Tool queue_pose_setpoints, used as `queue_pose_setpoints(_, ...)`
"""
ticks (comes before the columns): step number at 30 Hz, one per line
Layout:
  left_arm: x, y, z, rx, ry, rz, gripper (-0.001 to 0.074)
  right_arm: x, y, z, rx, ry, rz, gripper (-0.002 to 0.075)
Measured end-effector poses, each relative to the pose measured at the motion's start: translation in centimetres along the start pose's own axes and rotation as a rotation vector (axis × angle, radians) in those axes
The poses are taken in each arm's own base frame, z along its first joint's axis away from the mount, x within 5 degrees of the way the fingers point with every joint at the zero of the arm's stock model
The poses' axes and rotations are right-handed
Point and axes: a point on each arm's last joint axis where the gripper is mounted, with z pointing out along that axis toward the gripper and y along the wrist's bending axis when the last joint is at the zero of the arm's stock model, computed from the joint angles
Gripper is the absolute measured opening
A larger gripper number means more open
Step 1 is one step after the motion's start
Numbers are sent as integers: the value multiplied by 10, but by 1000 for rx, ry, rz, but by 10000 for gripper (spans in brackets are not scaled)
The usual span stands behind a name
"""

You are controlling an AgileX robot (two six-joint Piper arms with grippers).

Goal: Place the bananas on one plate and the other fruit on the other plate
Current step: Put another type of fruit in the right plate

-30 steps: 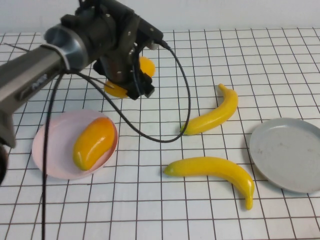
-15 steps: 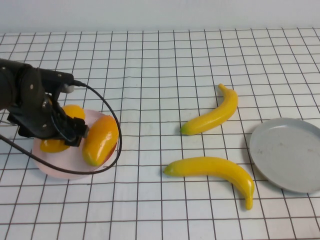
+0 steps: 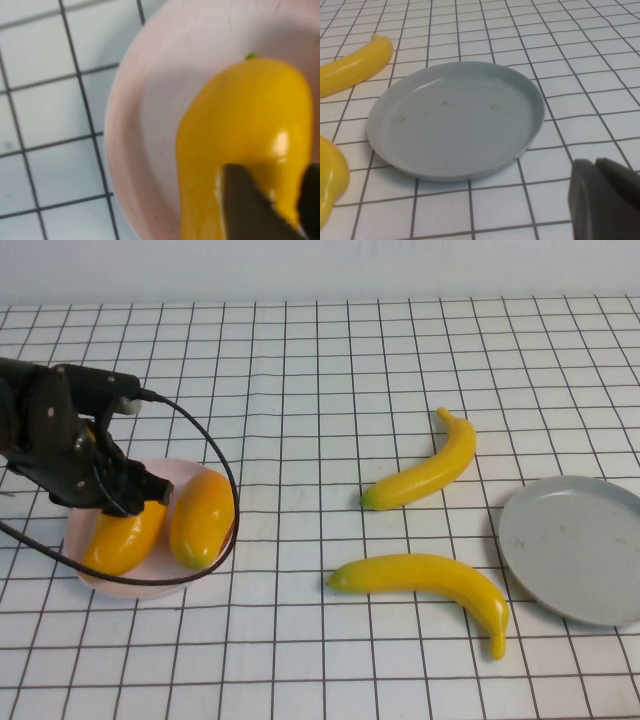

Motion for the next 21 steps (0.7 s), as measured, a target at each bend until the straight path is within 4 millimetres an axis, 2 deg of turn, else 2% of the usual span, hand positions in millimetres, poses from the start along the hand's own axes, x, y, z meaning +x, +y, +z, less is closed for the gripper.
queue_pose_setpoints(1,-1,1,-8,-2,-22,-3,195,0,0,0,0,0,0,-17)
queue_pose_setpoints(3,-3,2,-26,0,-82,-1,83,0,0,0,0,0,0,-17)
queue_pose_setpoints(6,-1,-3,-62,22,-207,13,27,0,0,0,0,0,0,-17)
queue_pose_setpoints(9,14,-21,-98,78,-347,54,11,0,0,0,0,0,0,-17)
queue_pose_setpoints(13,56,-42,-141,144,-504,127,2,0,0,0,0,0,0,-16)
queue_pose_setpoints(17,104,-36,-169,171,-561,73,1,0,0,0,0,0,0,-16)
queue_pose_setpoints(21,155,-24,-206,209,-612,-43,1,0,0,0,0,0,0,-17)
